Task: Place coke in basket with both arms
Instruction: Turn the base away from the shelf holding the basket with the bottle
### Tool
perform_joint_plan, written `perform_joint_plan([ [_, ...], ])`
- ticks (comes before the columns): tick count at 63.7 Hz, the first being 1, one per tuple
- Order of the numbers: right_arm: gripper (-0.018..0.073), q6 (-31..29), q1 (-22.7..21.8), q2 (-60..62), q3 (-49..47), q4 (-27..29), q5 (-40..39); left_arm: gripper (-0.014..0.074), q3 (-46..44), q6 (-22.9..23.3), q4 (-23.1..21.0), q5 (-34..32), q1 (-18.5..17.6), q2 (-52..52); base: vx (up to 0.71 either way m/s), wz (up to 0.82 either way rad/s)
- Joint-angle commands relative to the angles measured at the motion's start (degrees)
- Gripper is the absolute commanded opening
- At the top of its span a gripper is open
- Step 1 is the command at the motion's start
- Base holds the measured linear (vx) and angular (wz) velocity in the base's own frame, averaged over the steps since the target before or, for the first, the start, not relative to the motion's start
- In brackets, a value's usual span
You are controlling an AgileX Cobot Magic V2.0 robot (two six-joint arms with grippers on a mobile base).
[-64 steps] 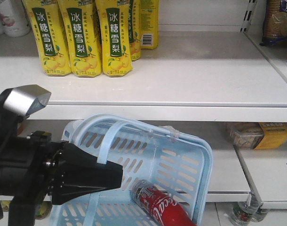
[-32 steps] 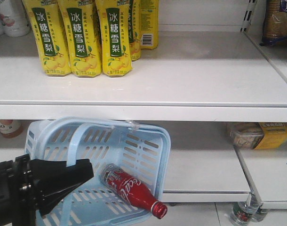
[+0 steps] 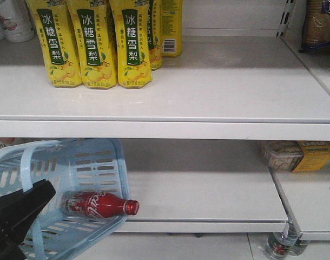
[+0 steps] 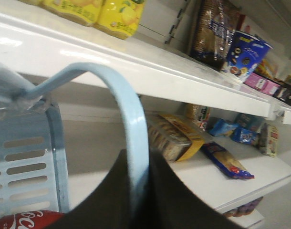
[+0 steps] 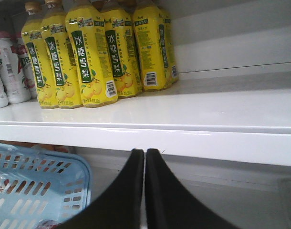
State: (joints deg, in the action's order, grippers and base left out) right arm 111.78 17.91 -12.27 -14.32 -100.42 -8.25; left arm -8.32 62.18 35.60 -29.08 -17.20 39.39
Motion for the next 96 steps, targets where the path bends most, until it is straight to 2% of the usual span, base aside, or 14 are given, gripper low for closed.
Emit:
perform_joint_plan([
  [1,-0.0006,-0.21,-0.08,-0.46,-1.58,-2.49,1.22,-0.0006,-0.81,-8.11,-9.81,-1.76,-1.41,-2.79,0.0,0.0],
  [5,-0.0006,-0.21,-0.08,-0.46,-1.58,-2.49,1.28,-0.0006,-0.36,-11.16,-13.75,2.3,-1.87,-4.32,0.0,0.0],
  [12,-0.0006,-0.21,-0.08,-0.46,-1.58,-2.49,1.28,-0.0006,-0.36,-14.47,-17.54,9.11,-1.86,-7.58,0.0,0.0],
  [33,-0.0006,-0.21,-0.08,-0.46,-1.58,-2.49,1.33,-0.0006,-0.36,-23.4,-25.16,24.1,-1.86,-18.74,0.0,0.0],
  [37,-0.0006,-0.21,-0.08,-0.46,-1.58,-2.49,1.33,-0.0006,-0.36,-26.63,-26.75,26.99,-1.86,-21.24,0.0,0.0],
  [47,-0.0006,-0.21,-0.08,-0.46,-1.58,-2.49,1.33,-0.0006,-0.36,-37.97,-31.45,33.91,-1.86,-27.03,0.0,0.0],
  [55,-0.0006,-0.21,-0.08,-0.46,-1.58,-2.49,1.33,-0.0006,-0.17,-47.23,-33.24,37.87,-1.86,-31.17,0.0,0.0],
  [60,-0.0006,-0.21,-0.08,-0.46,-1.58,-2.49,1.33,-0.0006,1.08,-50.4,-34.9,38.72,-1.86,-33.36,0.0,0.0],
  [67,-0.0006,-0.21,-0.08,-0.46,-1.58,-2.49,1.41,-0.0006,4.74,-50.89,-37.18,37.2,-1.86,-36.26,0.0,0.0],
  [77,-0.0006,-0.21,-0.08,-0.46,-1.58,-2.49,1.41,-0.0006,10.69,-50.81,-37.19,32.67,-1.86,-40.56,0.0,0.0],
  [80,-0.0006,-0.21,-0.08,-0.46,-1.58,-2.49,1.41,-0.0006,10.51,-50.76,-37.08,34.23,-1.86,-41.17,0.0,0.0],
  [96,-0.0006,-0.21,-0.08,-0.46,-1.58,-2.49,1.41,-0.0006,10.26,-51.0,-35.6,33.78,-1.33,-40.96,0.0,0.0],
])
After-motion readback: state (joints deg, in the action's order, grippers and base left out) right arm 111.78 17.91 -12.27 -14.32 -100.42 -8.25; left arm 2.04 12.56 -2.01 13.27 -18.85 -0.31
